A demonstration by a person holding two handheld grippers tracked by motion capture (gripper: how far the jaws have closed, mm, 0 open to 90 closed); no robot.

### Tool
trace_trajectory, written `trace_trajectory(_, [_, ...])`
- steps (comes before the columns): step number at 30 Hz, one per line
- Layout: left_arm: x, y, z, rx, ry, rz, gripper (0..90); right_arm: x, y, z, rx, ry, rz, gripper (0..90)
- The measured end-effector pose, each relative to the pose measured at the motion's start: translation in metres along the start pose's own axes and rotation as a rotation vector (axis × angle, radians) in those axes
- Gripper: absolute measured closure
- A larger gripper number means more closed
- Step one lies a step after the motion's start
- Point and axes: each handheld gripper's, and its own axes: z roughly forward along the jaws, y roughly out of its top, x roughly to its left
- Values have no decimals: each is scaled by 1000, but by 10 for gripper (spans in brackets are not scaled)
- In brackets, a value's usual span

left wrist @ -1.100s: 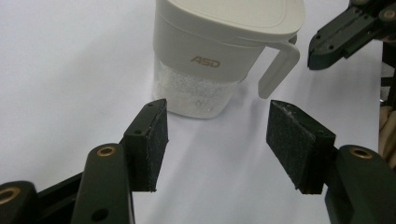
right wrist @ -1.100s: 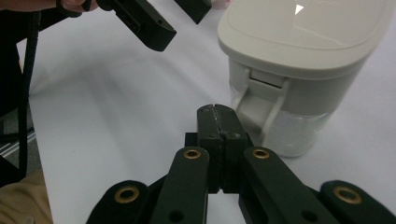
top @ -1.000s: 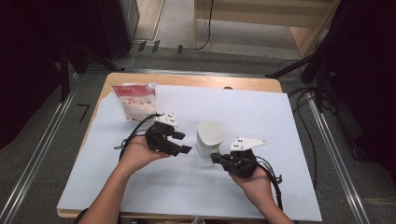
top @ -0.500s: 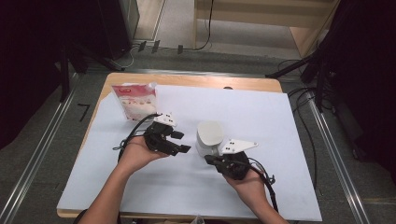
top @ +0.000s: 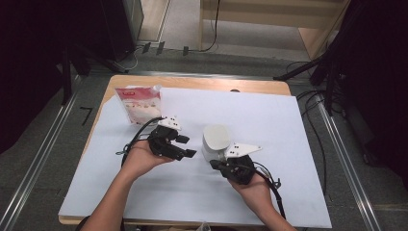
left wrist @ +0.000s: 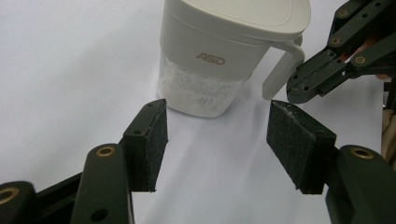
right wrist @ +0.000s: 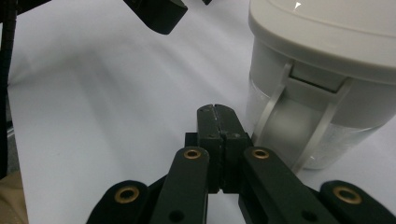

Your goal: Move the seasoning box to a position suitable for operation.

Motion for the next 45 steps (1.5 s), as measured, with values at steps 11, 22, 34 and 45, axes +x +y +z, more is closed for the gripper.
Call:
trace_trajectory(11, [-1, -1, 2, 0, 0, 0, 395, -12, -2, -9, 14, -9, 30, 900])
trace_trajectory(22, [-1, 0, 8, 11, -6, 28, 411, -27, -3, -19, 12, -26, 51, 900])
trace_trajectory(34, [4, 2, 15, 20, 13, -6, 435, -46, -4, -27, 14, -49, 92, 900])
trace_trajectory(45, [11, 10, 22, -6, 21, -28, 678, -58, -5, -33, 18, -58, 117, 900])
